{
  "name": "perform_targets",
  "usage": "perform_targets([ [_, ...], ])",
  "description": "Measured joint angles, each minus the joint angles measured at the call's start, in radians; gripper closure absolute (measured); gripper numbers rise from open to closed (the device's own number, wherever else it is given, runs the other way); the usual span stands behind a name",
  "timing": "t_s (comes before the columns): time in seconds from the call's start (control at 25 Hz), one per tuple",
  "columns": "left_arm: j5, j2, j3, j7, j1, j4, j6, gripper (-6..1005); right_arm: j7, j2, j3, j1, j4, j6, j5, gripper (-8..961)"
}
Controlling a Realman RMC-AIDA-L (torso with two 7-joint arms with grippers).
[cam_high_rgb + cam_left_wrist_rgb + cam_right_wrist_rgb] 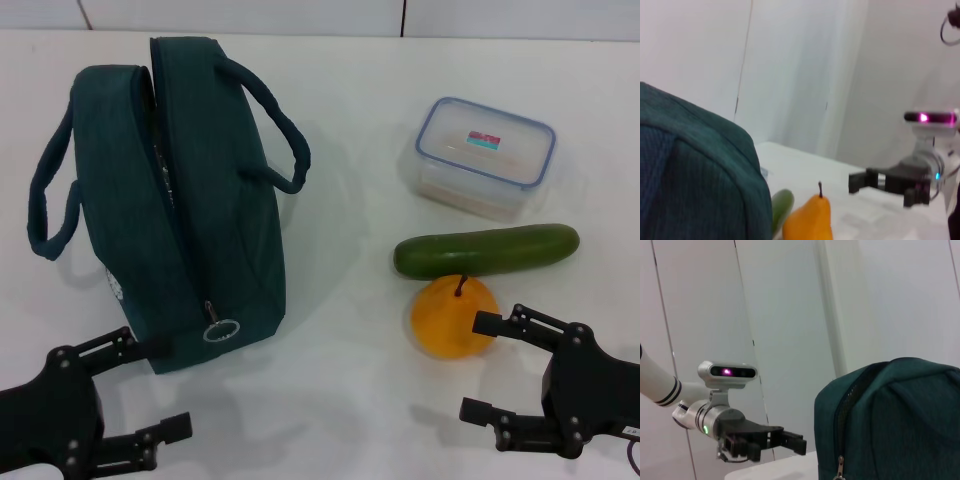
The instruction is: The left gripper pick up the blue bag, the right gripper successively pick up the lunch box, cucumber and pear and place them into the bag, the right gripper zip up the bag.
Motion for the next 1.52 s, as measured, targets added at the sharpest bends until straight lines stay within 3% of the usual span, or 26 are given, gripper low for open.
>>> perform_targets([
  [0.12, -0.042, 0.005, -0.003, -0.08, -0.002, 0.002, 0.033, 169, 0.002, 0.0, 0.0, 0.0, 0.0, 0.0, 0.0, 80],
  [0.48, -0.267, 0.046, -0.004, -0.34, -0.003, 0.003, 0.081, 169, 0.004, 0.0, 0.0, 0.0, 0.0, 0.0, 0.0, 81],
  [0.8, -0.274, 0.093, -0.164, -0.732, -0.119, 0.023, 0.02, 170, 0.004, 0.001, 0.0, 0.001, 0.0, 0.0, 0.001, 81],
  [0.84, -0.274, 0.093, -0.164, -0.732, -0.119, 0.023, 0.02, 170, 0.004, 0.001, -0.002, 0.002, 0.0, 0.0, 0.004, 81],
  [0.88, -0.268, 0.113, -0.173, -0.835, -0.145, 0.062, 0.001, 170, 0.004, 0.001, -0.003, 0.002, 0.0, 0.0, 0.007, 81],
  [0.96, -0.266, 0.12, -0.18, -0.891, -0.151, 0.093, -0.013, 170, 0.004, 0.001, -0.006, 0.002, 0.0, 0.0, 0.011, 81],
  [1.12, -0.208, 0.162, -0.2, -1.123, -0.181, 0.227, -0.079, 170, 0.004, 0.002, -0.008, 0.002, 0.001, 0.0, 0.011, 81],
  [1.24, -0.075, 0.195, -0.199, -1.303, -0.229, 0.322, -0.095, 170, 0.004, 0.002, -0.008, 0.002, 0.001, 0.0, 0.011, 81],
  [1.36, 0.101, 0.207, -0.187, -1.454, -0.294, 0.43, -0.089, 170, 0.004, 0.002, -0.008, 0.002, 0.001, 0.0, 0.011, 81],
  [1.52, 0.236, 0.212, -0.144, -1.552, -0.364, 0.503, -0.057, 171, 0.004, 0.002, -0.007, 0.002, 0.002, 0.0, 0.011, 81],
])
